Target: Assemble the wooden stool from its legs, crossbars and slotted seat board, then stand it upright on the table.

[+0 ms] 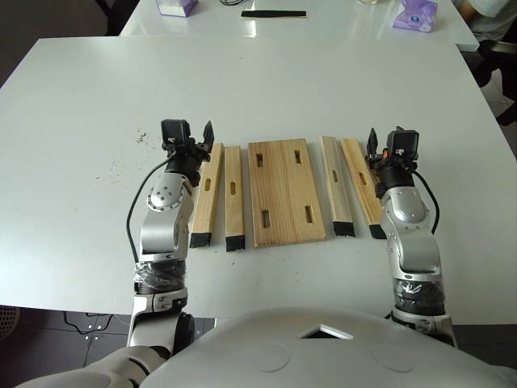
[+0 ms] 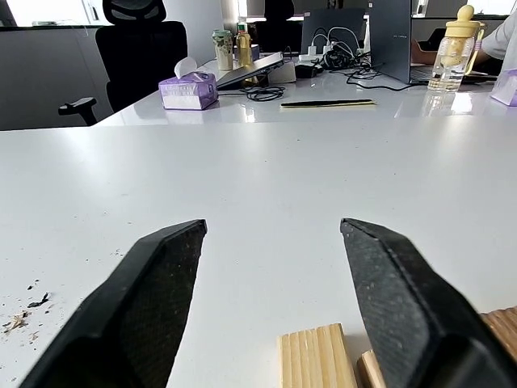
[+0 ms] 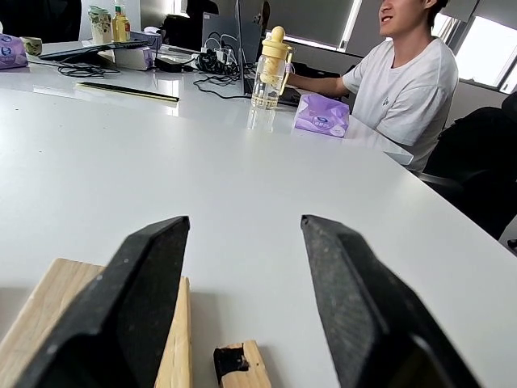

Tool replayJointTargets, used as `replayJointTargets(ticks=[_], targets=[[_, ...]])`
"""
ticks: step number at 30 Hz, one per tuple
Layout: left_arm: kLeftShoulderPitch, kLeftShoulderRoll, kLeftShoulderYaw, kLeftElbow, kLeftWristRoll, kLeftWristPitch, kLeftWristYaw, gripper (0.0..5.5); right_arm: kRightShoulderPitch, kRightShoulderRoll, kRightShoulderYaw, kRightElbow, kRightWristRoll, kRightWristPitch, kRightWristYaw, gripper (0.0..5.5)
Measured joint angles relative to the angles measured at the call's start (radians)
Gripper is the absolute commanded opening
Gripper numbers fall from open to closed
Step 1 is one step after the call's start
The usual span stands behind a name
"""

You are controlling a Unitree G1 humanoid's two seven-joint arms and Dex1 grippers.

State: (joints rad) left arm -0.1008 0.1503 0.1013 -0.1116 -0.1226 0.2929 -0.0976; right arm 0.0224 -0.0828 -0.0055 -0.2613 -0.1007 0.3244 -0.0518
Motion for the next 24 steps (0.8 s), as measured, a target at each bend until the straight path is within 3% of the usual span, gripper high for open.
replayJointTargets(ticks=[5, 16, 24], targets=[[-0.001, 0.021, 0.007, -0.015, -0.008, 0.042, -0.022, 3.05, -0.001, 0.0, 0.001, 0.0, 0.0, -0.003, 0.0, 2.59], [0.219, 0.257, 0.109, -0.521, -0.188, 0.734, -0.154, 3.05, 0.183, 0.054, -0.009, -0.112, -0.028, -0.003, -0.08, 2.59], [0.357, 0.339, 0.109, -0.562, -0.166, 0.78, -0.166, 3.05, 0.203, 0.074, -0.001, -0.155, -0.033, 0.0, -0.084, 2.59]])
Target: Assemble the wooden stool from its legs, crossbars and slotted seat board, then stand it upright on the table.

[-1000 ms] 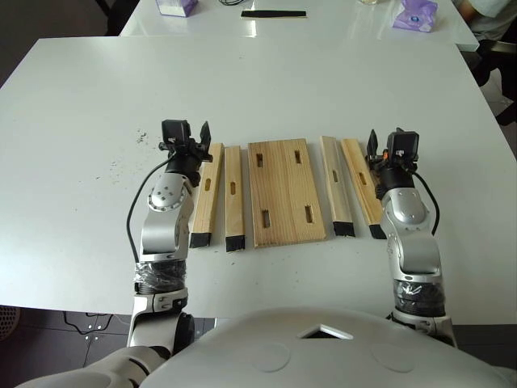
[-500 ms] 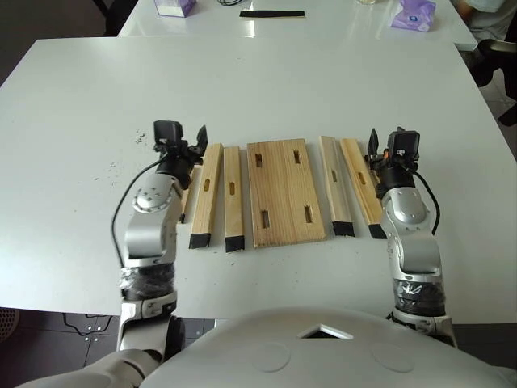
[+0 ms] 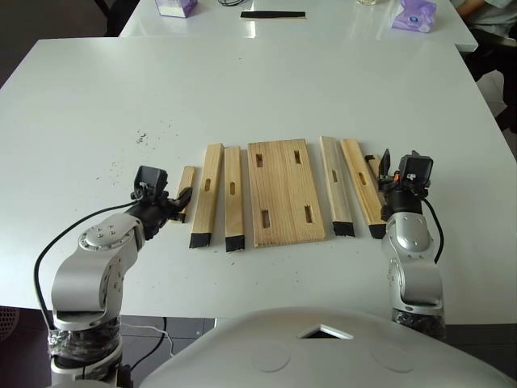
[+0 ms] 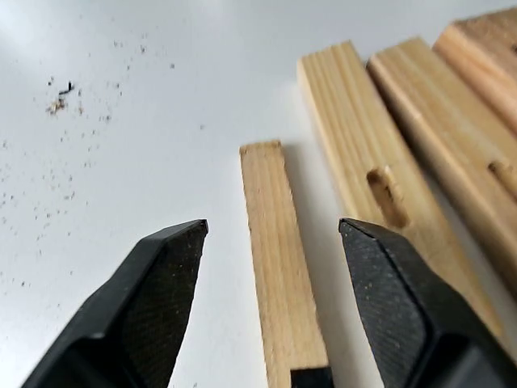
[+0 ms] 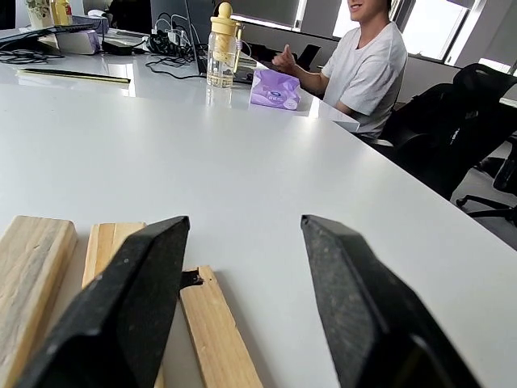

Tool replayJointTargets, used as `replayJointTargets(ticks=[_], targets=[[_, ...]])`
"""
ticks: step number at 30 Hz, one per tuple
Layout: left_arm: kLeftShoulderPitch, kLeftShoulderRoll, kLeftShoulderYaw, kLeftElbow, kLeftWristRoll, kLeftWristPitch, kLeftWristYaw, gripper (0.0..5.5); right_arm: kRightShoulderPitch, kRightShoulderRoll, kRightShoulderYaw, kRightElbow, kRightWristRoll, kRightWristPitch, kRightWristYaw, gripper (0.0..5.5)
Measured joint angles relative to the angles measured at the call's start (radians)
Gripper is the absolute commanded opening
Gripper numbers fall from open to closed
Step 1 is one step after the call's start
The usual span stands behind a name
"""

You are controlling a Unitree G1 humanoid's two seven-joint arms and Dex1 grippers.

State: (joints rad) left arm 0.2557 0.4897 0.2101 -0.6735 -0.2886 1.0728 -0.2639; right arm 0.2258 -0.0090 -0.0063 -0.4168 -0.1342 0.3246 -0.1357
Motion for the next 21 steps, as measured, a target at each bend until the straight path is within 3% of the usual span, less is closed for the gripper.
replayJointTargets(ticks=[8, 19, 21], targets=[[0.077, 0.028, -0.037, 0.102, 0.052, -0.136, -0.014, 3.05, 0.003, 0.009, -0.009, -0.027, 0.01, -0.013, 0.002, 2.59], [0.001, -0.004, -0.015, 0.322, 0.033, -0.306, -0.041, 1.33, -0.035, -0.001, -0.038, 0.0, 0.011, -0.018, 0.014, 2.59], [-0.008, -0.01, -0.013, 0.347, 0.034, -0.325, -0.041, 1.31, -0.056, -0.007, -0.041, 0.0, 0.009, -0.023, 0.014, 2.59]])
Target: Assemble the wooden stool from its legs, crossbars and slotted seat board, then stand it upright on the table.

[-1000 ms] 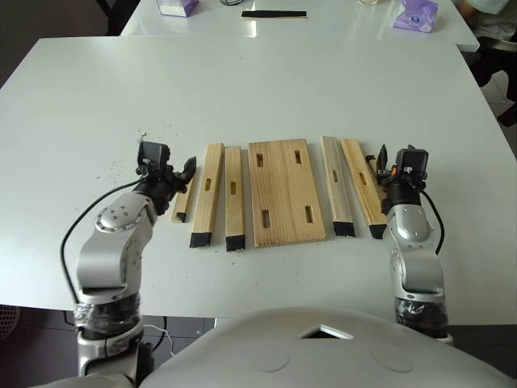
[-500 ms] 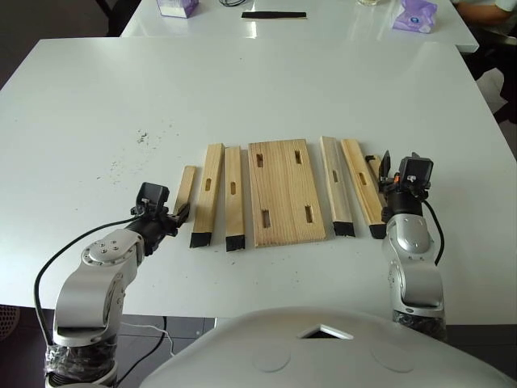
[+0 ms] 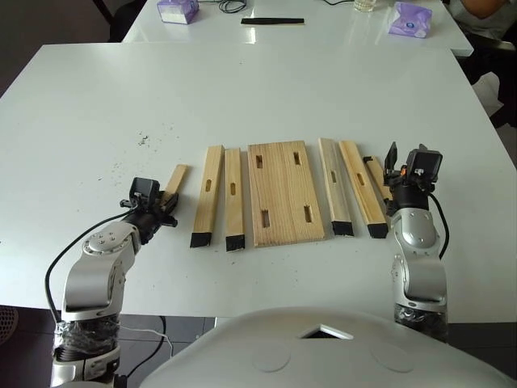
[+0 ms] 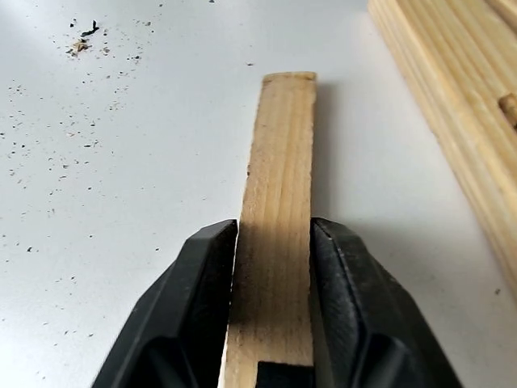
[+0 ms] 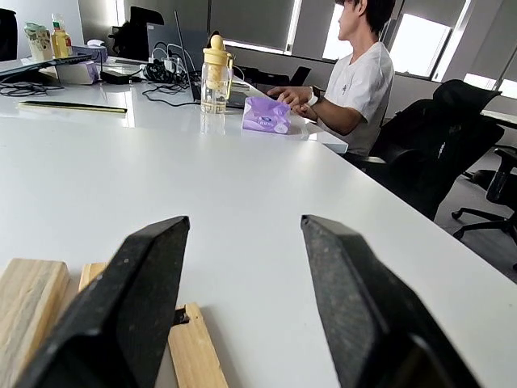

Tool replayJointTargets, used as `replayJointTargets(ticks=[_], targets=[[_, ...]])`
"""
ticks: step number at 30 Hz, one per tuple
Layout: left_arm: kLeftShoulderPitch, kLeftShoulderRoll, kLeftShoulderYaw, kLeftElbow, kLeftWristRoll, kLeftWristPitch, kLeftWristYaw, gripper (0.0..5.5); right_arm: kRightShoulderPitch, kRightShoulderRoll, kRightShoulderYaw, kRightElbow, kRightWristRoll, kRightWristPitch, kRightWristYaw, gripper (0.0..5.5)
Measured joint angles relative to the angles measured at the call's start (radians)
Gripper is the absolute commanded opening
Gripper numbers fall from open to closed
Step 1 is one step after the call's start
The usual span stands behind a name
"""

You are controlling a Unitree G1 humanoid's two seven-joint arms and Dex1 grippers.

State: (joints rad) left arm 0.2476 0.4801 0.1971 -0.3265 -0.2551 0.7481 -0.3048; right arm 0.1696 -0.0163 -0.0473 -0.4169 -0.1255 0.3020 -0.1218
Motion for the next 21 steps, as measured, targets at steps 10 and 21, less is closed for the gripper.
replayJointTargets(ticks=[10, 21], targets=[[-0.249, -0.082, -0.009, 0.07, 0.026, -0.319, 0.019, 1.31, -0.133, -0.078, -0.079, -0.002, 0.092, 0.003, 0.102, 2.59], [-0.512, -0.053, -0.038, -0.151, -0.594, -0.19, -0.377, 1.31, -0.212, -0.289, -0.134, -0.201, 0.997, 0.346, 0.597, 2.59]])
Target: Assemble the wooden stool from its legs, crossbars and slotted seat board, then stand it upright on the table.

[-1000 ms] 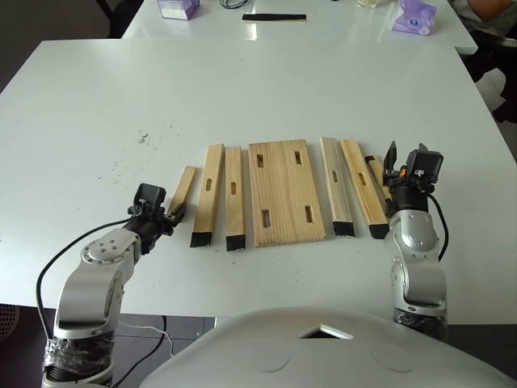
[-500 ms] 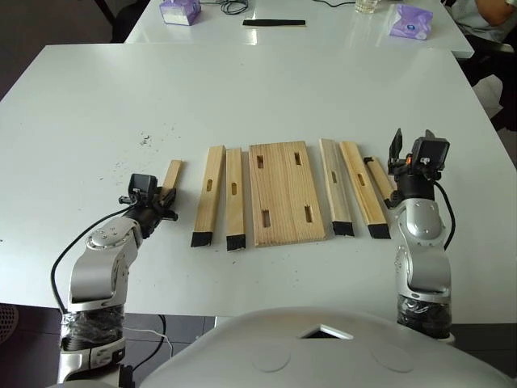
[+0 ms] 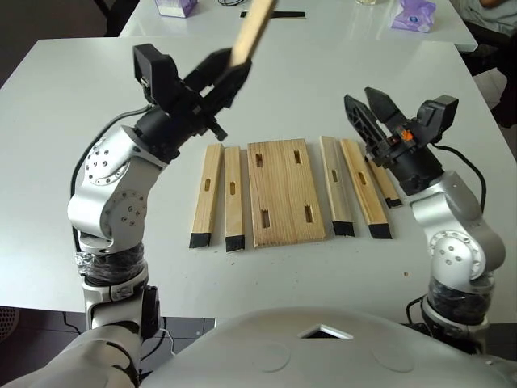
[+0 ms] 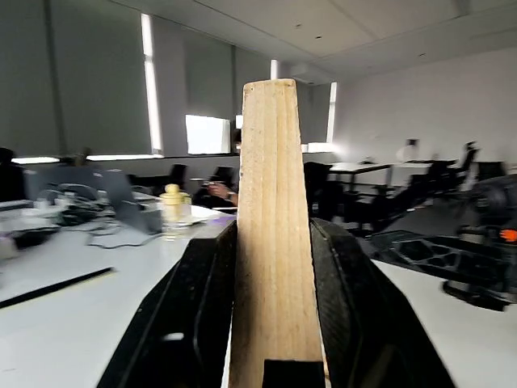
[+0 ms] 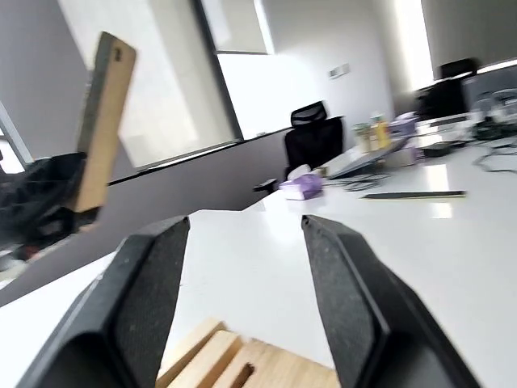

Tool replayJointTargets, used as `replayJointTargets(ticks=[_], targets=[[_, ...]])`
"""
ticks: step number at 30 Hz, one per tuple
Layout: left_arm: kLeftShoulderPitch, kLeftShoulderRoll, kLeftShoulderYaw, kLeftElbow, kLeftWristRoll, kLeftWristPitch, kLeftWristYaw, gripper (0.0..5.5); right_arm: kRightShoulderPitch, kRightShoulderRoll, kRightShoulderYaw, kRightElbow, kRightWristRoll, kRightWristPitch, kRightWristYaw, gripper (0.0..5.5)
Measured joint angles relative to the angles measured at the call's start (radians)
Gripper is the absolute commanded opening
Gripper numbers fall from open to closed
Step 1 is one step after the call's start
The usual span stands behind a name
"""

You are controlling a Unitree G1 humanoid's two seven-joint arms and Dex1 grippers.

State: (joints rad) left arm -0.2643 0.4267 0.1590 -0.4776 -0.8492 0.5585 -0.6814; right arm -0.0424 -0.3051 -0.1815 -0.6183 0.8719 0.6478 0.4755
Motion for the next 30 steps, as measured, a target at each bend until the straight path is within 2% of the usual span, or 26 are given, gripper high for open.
replayJointTargets(ticks=[4, 7, 15, 26, 30], targets=[[-0.054, 0.081, -0.006, -0.018, -0.26, 0.148, -0.154, 1.31, -0.123, -0.22, -0.053, -0.003, 0.329, 0.154, 0.21, 2.59], [-0.061, 0.094, -0.027, -0.053, -0.333, 0.186, -0.199, 1.31, -0.154, -0.286, -0.037, 0.001, 0.425, 0.203, 0.287, 2.59], [-0.037, 0.115, -0.092, -0.059, -0.223, 0.136, -0.263, 1.31, -0.195, -0.312, 0.018, 0.02, 0.461, 0.221, 0.295, 2.59], [0.042, 0.133, -0.13, -0.071, -0.127, 0.08, -0.31, 1.31, -0.238, -0.343, 0.022, 0.048, 0.428, 0.195, 0.306, 2.59], [0.042, 0.133, -0.13, -0.071, -0.124, 0.074, -0.309, 1.31, -0.237, -0.373, 0.027, 0.047, 0.39, 0.189, 0.343, 1.98]])
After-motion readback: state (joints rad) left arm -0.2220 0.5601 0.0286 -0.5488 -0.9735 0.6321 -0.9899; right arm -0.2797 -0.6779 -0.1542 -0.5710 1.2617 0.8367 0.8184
